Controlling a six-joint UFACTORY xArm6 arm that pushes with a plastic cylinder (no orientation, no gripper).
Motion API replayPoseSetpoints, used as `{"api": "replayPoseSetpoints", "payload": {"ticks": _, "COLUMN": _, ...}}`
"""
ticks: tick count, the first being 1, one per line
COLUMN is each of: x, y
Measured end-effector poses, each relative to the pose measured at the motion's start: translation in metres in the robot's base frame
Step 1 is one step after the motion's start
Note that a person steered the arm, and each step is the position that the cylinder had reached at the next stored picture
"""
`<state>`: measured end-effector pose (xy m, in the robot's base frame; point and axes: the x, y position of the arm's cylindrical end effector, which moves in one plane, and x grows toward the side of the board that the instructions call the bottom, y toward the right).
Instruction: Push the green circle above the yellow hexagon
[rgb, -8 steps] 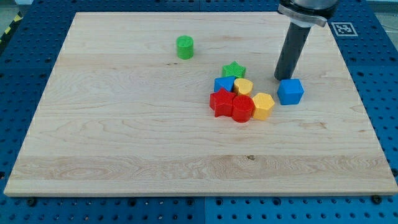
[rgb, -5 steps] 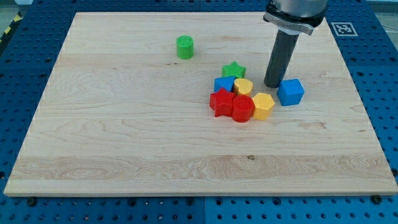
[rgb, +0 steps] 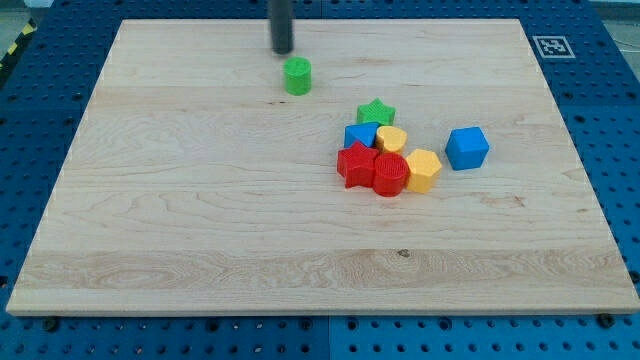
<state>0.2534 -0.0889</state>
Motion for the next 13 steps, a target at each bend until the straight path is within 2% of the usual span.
{"api": "replayPoseSetpoints", "payload": {"ticks": 1, "x": 0.009, "y": -0.047}}
{"api": "replayPoseSetpoints", "payload": {"ticks": 2, "x": 0.025, "y": -0.046}}
{"api": "replayPoseSetpoints", "payload": {"ticks": 4, "x": 0.036, "y": 0.034}}
{"api": "replayPoseSetpoints", "payload": {"ticks": 5, "x": 0.037, "y": 0.05}}
{"api": "replayPoseSetpoints", "payload": {"ticks": 6, "x": 0.037, "y": 0.015}}
{"api": "replayPoseSetpoints", "payload": {"ticks": 7, "x": 0.044, "y": 0.006}}
{"api": "replayPoseSetpoints", "payload": {"ticks": 10, "x": 0.069, "y": 0.041}}
{"api": "replayPoseSetpoints", "payload": {"ticks": 11, "x": 0.069, "y": 0.069}}
{"api": "replayPoseSetpoints", "payload": {"ticks": 13, "x": 0.069, "y": 0.17}}
